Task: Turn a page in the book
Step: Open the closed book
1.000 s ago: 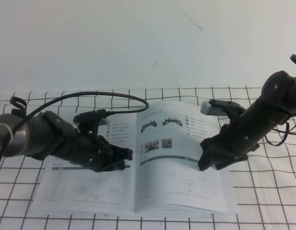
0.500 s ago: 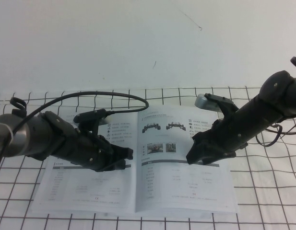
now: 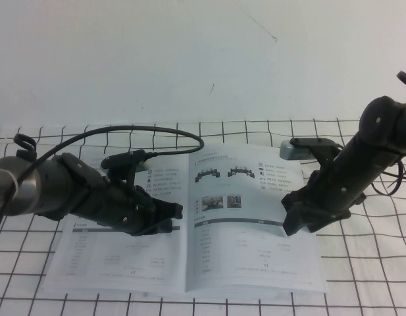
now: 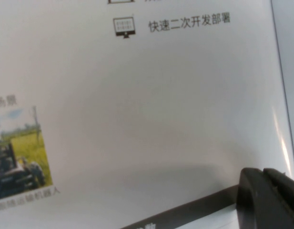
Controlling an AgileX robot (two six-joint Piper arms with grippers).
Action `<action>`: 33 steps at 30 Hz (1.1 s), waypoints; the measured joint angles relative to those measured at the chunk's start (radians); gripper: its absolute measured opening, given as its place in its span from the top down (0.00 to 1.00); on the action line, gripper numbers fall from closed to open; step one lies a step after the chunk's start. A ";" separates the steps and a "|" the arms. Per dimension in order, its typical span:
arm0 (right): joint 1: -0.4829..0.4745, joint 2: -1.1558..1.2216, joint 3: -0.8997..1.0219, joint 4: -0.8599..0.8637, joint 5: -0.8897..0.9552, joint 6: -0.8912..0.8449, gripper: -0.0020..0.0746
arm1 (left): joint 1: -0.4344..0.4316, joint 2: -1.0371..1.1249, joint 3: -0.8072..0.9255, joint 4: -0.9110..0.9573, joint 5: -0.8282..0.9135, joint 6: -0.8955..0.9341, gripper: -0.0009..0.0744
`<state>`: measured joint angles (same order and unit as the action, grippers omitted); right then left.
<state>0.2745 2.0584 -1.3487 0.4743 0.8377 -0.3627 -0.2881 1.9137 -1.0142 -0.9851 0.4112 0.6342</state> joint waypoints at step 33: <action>-0.006 0.079 -0.004 0.688 0.080 -0.465 0.43 | 0.000 0.002 0.000 -0.011 0.000 0.002 0.99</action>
<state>0.2688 2.1372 -1.3531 1.1618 0.9180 -0.8273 -0.2881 1.9154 -1.0142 -0.9960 0.4112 0.6366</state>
